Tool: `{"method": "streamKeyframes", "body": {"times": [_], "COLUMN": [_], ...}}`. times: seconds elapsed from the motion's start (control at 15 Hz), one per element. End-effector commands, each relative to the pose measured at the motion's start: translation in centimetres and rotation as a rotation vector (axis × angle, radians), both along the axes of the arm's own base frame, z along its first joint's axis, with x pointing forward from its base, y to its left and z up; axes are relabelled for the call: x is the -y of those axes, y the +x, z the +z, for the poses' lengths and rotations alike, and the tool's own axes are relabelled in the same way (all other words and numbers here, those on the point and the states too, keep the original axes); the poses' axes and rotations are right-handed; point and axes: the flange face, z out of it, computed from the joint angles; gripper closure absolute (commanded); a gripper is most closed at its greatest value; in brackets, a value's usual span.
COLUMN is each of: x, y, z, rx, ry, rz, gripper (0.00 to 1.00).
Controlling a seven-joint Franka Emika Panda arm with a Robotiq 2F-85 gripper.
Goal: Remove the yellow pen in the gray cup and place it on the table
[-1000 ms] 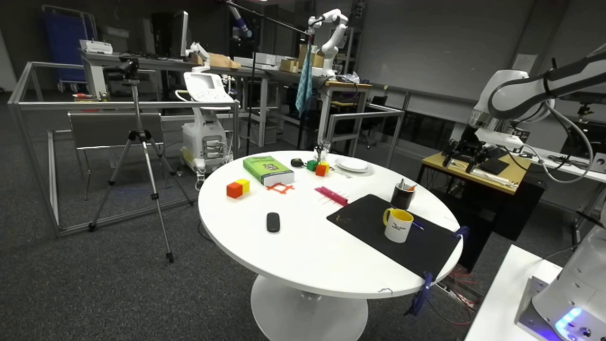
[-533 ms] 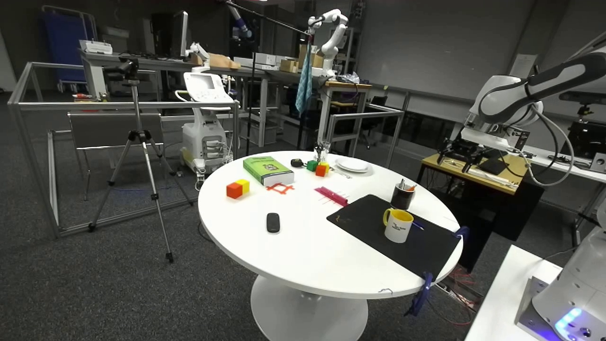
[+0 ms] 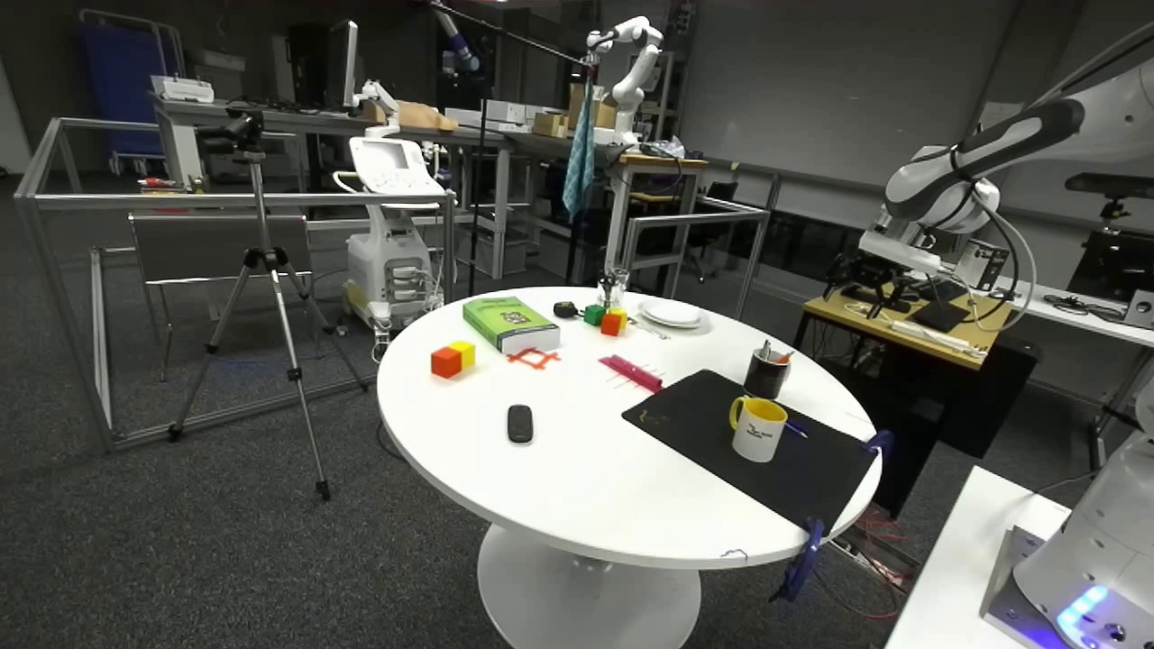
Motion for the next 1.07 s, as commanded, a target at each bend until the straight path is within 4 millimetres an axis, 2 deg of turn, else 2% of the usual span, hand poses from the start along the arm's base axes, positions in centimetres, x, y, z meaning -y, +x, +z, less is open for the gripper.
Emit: {"method": "streamKeyframes", "body": {"times": [0.0,0.13,0.2,0.4,0.6,1.0], "x": [1.5,1.2,1.0,1.1,0.1,0.3], "y": [2.4,2.6,1.8,2.3,2.0,3.7], "z": [-0.3,-0.4,-0.9,-1.1,-1.3,-4.2], "rx": [-0.049,-0.053,-0.056,-0.06,-0.001,0.04], "ry": [0.138,0.197,0.143,0.169,0.079,0.025], "rz": [-0.014,0.027,-0.007,0.01,0.0,-0.047], "gripper": [0.0,0.0,0.0,0.0,0.0,0.0]}}
